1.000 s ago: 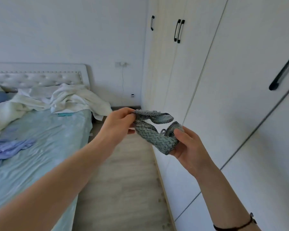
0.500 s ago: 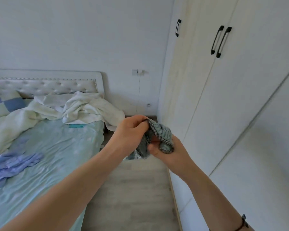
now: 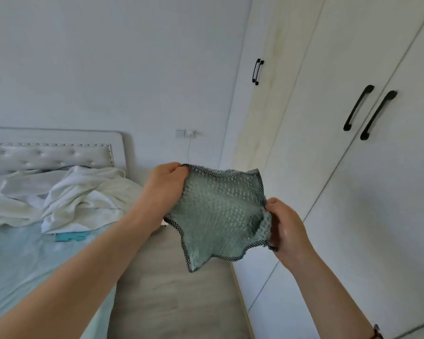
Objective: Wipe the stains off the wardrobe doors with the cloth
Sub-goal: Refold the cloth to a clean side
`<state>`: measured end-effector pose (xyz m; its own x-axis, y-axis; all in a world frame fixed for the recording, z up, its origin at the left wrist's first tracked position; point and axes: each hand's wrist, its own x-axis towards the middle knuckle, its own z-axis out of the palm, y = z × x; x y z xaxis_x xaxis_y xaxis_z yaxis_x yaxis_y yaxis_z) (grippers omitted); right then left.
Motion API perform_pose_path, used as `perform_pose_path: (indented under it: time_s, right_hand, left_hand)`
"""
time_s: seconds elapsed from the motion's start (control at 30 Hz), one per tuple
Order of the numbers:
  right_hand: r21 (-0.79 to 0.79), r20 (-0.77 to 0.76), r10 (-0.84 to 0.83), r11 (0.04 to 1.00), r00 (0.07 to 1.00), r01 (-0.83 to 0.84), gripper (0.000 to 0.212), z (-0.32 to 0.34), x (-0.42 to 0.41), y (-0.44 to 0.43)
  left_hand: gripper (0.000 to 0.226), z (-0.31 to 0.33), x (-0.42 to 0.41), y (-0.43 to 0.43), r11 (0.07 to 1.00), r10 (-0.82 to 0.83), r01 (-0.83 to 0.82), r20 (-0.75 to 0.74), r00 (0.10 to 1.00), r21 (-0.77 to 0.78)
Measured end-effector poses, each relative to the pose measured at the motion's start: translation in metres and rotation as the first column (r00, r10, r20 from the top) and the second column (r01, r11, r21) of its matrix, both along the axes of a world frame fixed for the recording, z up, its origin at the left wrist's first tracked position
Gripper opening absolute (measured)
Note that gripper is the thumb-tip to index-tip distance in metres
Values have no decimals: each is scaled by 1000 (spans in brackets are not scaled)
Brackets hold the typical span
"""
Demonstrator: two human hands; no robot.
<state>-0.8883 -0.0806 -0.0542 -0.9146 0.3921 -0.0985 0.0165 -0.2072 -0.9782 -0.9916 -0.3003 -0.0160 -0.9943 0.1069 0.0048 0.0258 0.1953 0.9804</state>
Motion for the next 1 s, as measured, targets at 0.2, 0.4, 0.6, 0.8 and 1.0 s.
perform_pose_path:
  time_s: [0.2,0.4,0.6,0.8,1.0]
  right_hand:
    - [-39,227,375,926,899,-376,65,-45,-62,-9]
    - [-51,145,67,997,987,-60,26,-57,-154,5]
    - [-230,-94,137,961,986,-155,46,-39,-263,31]
    - [-373,-145,124,912,982,-171,47,-33,-359,51]
    - [-343,-135,100,929,986,-141,37,-49,-426,77]
  left_hand:
    - [49,-11,-78,11,980,-181,193,185,966,-49]
    - [31,-29,-172,23,902,-389,330,195,900,279]
    - [77,-56,-267,52,842,-536,521,122,835,139]
    - [56,-98,-389,63,966,-214,252,384,898,-53]
    - [41,-138,-470,105,966,-254,174,571,781,191]
